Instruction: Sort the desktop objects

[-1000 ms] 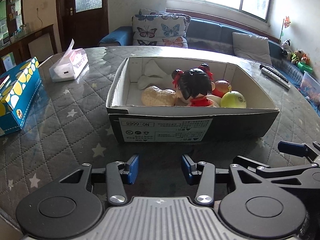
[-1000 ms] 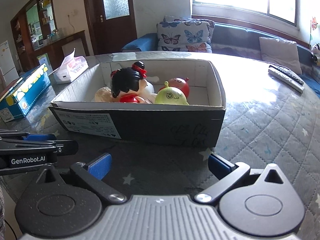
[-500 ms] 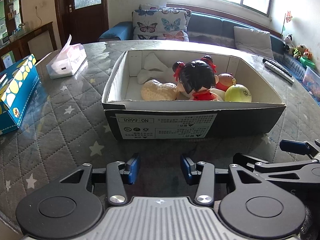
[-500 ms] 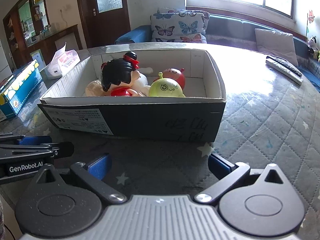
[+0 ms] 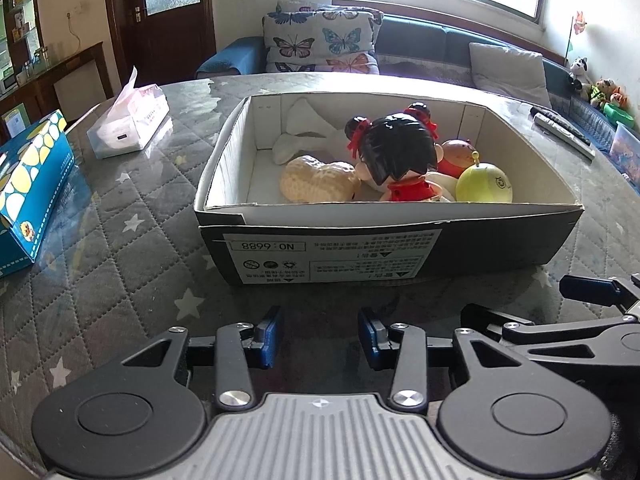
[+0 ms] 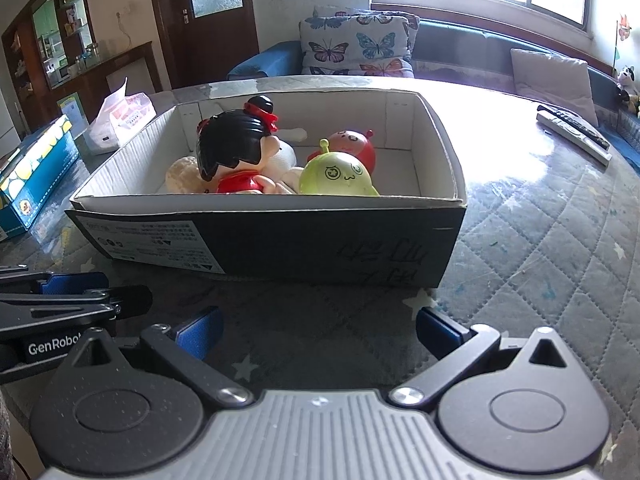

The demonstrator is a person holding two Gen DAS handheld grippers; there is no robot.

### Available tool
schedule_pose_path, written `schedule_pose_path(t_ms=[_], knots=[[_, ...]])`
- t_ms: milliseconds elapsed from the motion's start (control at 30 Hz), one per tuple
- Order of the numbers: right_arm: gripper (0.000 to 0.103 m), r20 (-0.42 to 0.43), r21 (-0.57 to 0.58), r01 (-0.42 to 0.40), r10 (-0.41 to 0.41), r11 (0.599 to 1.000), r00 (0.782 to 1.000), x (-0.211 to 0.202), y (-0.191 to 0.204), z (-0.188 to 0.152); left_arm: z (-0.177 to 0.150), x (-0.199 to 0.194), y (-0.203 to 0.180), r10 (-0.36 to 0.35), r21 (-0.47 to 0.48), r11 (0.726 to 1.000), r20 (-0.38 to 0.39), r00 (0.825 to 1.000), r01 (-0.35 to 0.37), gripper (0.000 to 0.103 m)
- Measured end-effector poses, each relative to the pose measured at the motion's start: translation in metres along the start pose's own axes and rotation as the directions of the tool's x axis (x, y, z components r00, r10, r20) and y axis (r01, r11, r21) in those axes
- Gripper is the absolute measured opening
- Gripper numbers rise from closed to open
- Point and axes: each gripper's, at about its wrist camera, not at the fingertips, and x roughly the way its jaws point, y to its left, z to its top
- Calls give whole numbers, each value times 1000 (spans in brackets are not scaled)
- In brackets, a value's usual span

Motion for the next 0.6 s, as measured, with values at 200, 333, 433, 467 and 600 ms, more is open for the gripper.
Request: schedule_pose_path(t_ms=[200, 333, 433, 467, 600], knots=[[103, -9, 5, 2, -2, 1000, 1000, 4, 0, 5, 4, 4, 0, 14, 10, 1000, -13, 1000, -14, 43], [103, -20, 5, 6, -6, 1000, 1000, 9, 0, 7, 6, 8, 1, 17, 13, 1000, -24, 1000, -17, 43], [103, -33, 6, 11, -11, 1000, 999, 13, 1, 8, 8, 11, 1, 22, 17, 1000, -37, 999, -22, 43], [103, -37, 7, 12, -12, 1000, 999, 14, 1, 8, 8, 13, 1, 21, 16, 1000, -41, 999, -21, 43], [103, -48, 13, 13, -13, 1000, 999, 18, -1, 12, 11, 16, 2, 14, 14, 1000, -55, 998, -13, 42]])
